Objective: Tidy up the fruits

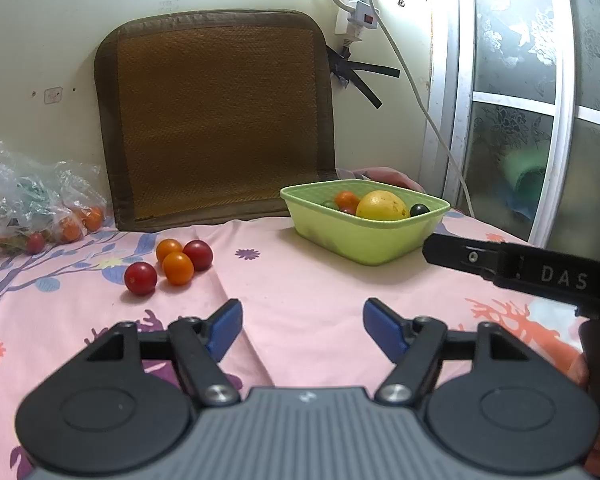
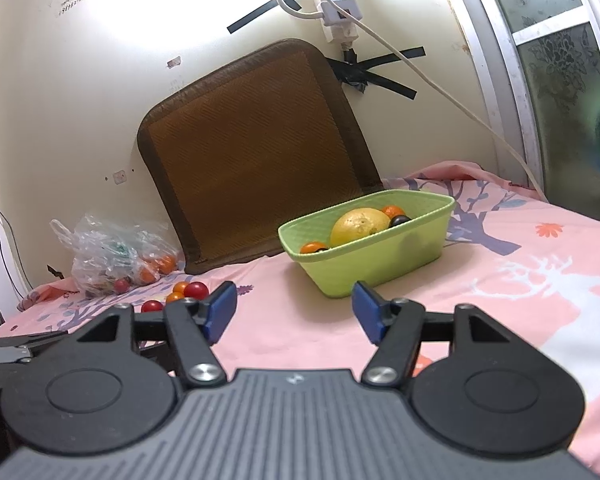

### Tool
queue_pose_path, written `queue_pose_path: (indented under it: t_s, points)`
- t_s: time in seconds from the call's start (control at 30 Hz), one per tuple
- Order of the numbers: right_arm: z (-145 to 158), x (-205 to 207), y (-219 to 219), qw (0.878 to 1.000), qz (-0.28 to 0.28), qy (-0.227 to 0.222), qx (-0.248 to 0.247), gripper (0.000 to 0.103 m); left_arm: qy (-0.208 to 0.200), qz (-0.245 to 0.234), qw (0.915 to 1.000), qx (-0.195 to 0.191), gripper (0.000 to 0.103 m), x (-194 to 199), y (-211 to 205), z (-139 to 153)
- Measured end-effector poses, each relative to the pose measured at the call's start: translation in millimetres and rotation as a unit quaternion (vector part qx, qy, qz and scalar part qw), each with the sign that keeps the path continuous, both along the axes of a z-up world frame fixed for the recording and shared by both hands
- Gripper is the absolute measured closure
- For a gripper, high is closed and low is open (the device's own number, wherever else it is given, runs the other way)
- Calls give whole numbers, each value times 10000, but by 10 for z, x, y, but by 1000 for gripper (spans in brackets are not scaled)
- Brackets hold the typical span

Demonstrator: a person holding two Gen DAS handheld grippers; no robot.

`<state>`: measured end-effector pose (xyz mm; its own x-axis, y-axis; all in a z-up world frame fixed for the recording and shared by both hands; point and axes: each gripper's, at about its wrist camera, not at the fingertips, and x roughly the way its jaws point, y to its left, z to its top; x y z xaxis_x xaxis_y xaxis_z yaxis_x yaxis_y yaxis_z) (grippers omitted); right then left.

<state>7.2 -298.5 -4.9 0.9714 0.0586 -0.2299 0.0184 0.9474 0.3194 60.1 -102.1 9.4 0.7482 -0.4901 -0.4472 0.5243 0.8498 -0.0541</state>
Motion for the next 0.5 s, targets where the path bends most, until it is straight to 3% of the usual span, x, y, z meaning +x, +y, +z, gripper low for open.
queue_pose_path:
  t_s: [0.07,0.5]
  points:
    - [0,-5,5,10000,20,-14,-6,37,-41,26,10000,-26,23,-10,10,10]
    - [-4,-19,-2,9999,85,-63,-2,35,-67,59,10000,-25,23,-20,2,15]
